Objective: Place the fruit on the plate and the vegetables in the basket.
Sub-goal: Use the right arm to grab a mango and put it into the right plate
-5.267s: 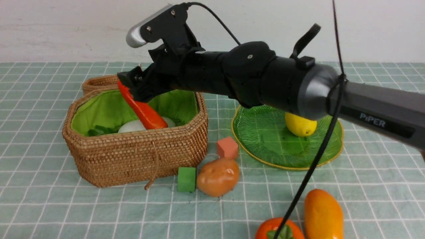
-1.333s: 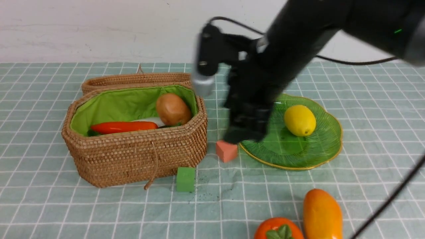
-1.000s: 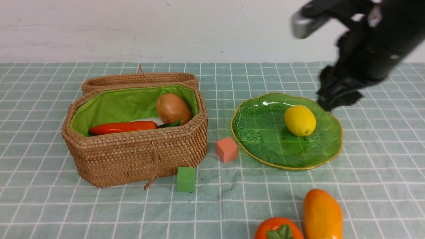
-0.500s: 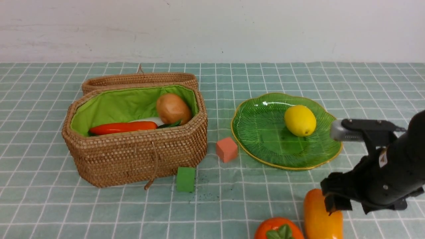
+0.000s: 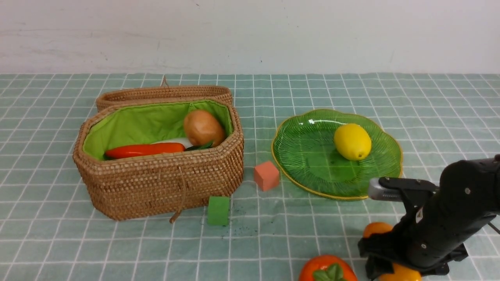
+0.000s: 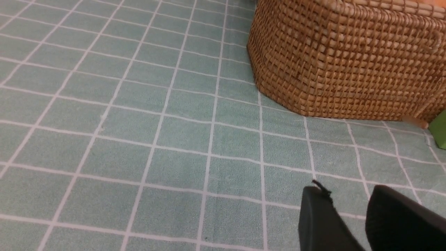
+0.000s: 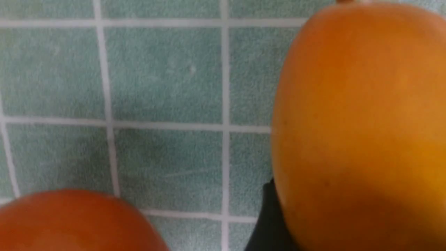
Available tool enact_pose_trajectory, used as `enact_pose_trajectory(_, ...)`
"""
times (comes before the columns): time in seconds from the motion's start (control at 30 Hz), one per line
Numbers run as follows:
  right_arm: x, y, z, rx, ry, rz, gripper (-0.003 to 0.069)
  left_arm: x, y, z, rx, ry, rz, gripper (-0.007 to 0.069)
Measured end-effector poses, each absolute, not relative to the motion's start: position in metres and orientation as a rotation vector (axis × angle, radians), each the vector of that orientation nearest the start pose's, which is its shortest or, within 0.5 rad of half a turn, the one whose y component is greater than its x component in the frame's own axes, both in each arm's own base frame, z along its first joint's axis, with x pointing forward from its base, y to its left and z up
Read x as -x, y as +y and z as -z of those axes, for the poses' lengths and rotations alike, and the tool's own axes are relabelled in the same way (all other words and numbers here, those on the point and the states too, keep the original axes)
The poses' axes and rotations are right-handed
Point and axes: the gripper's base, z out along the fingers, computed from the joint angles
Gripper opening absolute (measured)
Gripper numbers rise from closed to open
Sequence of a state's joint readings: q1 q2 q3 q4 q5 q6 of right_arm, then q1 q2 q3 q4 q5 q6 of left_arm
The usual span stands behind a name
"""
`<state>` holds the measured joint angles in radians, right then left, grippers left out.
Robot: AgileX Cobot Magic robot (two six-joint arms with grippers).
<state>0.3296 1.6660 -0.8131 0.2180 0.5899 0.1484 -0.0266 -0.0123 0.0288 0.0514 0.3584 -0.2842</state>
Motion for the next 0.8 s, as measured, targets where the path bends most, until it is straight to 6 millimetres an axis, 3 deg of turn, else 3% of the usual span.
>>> enact_pose_trajectory(0.17, -0.261, 0.102, -0.161, 0.16, 2.954, -0.281, 0.0505, -0.053, 0.0, -0.172, 0.207, 1.85, 0.166, 0.021)
enact_pose_trajectory(0.27, -0.26, 0.105, -0.176, 0.259, 2.976, -0.304, 0.0505, -0.053, 0.0, -0.172, 0.207, 1.85, 0.166, 0.0214)
enact_pose_trajectory(0.5, -0.301, 0.12, -0.272, 0.515, 2.61, -0.334, 0.0505, -0.053, 0.0, -0.172, 0.207, 1.85, 0.166, 0.0221)
enact_pose_trajectory(0.6, -0.333, 0.13, -0.304, 0.519, 2.389, -0.324, 0.0505, -0.053, 0.0, -0.172, 0.207, 1.85, 0.166, 0.0223)
enact_pose_trajectory(0.7, -0.358, 0.137, -0.309, 0.456, 2.277, -0.342, 0.0505, -0.053, 0.0, -0.172, 0.207, 1.85, 0.166, 0.0227)
enact_pose_trajectory(0.8, -0.396, 0.148, -0.282, 0.371, 2.225, -0.36, 0.0505, -0.053, 0.0, -0.172, 0.207, 1.85, 0.166, 0.0228)
